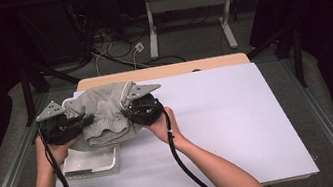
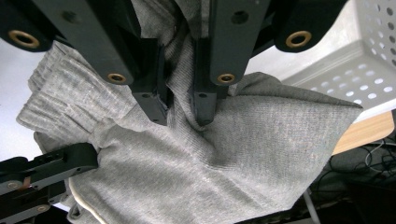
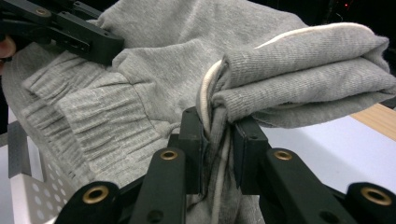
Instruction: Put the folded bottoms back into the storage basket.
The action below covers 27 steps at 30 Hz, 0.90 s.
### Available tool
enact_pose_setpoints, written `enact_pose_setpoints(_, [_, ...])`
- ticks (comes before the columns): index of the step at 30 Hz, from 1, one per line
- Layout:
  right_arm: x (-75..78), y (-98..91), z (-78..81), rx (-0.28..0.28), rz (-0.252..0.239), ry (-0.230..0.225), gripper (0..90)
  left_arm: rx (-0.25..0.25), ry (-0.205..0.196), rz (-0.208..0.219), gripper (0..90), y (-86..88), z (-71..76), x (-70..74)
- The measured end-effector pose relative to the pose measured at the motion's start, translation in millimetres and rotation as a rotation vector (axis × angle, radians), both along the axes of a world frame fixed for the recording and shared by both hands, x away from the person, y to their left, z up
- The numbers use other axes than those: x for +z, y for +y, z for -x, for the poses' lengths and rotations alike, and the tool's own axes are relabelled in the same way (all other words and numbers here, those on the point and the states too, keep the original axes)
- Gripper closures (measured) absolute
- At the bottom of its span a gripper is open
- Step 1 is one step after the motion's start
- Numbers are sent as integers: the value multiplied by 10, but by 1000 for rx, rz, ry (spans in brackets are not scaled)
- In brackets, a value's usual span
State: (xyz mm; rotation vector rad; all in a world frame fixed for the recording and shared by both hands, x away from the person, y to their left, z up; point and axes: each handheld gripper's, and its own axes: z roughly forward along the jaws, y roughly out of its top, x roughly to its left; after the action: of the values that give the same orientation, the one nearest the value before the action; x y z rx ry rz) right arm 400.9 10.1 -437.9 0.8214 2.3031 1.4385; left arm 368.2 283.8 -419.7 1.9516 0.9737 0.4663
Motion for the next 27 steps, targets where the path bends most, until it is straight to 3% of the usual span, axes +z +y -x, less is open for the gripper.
enact_pose_setpoints(27, [-48, 289, -38, 18, -4, 16, 759, 49, 32, -29, 791, 235, -30, -26])
